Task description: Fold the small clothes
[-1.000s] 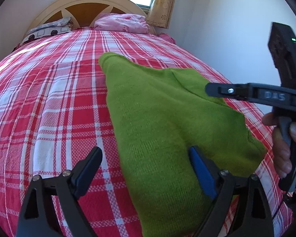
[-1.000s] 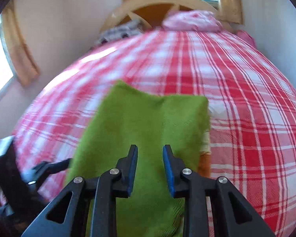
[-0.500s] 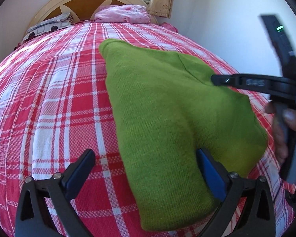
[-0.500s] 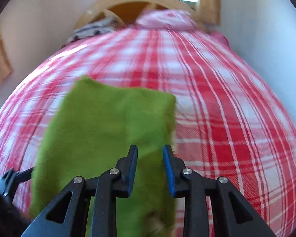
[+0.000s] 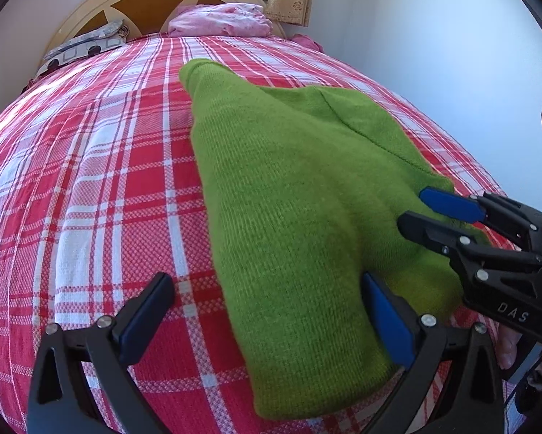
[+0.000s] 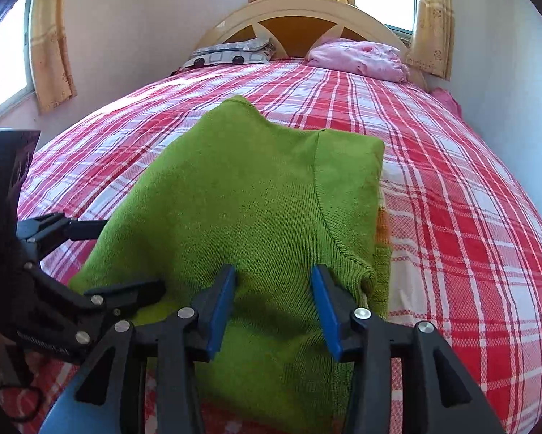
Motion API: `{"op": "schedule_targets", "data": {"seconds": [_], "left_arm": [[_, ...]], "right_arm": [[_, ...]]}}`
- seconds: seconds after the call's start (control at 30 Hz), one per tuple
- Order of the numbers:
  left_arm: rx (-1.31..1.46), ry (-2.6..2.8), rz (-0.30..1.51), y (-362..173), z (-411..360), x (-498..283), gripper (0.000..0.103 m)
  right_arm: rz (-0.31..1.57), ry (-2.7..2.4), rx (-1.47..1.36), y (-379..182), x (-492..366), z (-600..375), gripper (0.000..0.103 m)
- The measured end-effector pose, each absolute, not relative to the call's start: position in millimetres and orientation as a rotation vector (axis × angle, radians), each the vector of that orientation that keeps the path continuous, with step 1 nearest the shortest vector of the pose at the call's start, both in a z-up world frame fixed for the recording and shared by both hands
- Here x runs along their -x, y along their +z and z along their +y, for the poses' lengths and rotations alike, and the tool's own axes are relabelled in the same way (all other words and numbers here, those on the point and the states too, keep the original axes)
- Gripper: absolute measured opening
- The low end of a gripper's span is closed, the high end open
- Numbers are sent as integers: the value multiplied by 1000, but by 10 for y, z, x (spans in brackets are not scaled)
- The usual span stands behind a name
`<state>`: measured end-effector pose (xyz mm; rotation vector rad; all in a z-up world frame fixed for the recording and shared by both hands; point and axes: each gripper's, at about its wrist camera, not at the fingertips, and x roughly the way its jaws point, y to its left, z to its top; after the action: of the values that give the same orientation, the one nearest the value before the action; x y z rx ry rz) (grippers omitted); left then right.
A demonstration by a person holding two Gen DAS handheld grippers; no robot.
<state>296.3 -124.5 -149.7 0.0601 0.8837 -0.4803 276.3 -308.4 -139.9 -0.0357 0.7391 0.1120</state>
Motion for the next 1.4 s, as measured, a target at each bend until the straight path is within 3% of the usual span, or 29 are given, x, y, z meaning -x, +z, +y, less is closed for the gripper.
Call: {"op": "schedule_targets", "data": {"seconds": [0.4, 0.53, 0.77, 1.17, 1.4], "left_arm": [[4, -493, 887, -1392, -892, -2552, 103], [-97, -438, 896, -1441, -846, -2290, 103], [-140, -340, 918, -1498, -1054, -2501, 103], [279, -86, 975, -1610, -114, -2404, 103], [267, -183, 905, -1434, -188, -2273, 103]], "right_arm": [[726, 115, 42, -1400, -2760, -3065, 46], [721, 109, 53, -1400, -2756, -3048, 46], [689, 100, 28, -1335, -2702, -3046, 47], [709, 111, 40, -1400, -2725, -3004, 52], [668, 176, -114, -1207, -2603, -3297, 52]]}}
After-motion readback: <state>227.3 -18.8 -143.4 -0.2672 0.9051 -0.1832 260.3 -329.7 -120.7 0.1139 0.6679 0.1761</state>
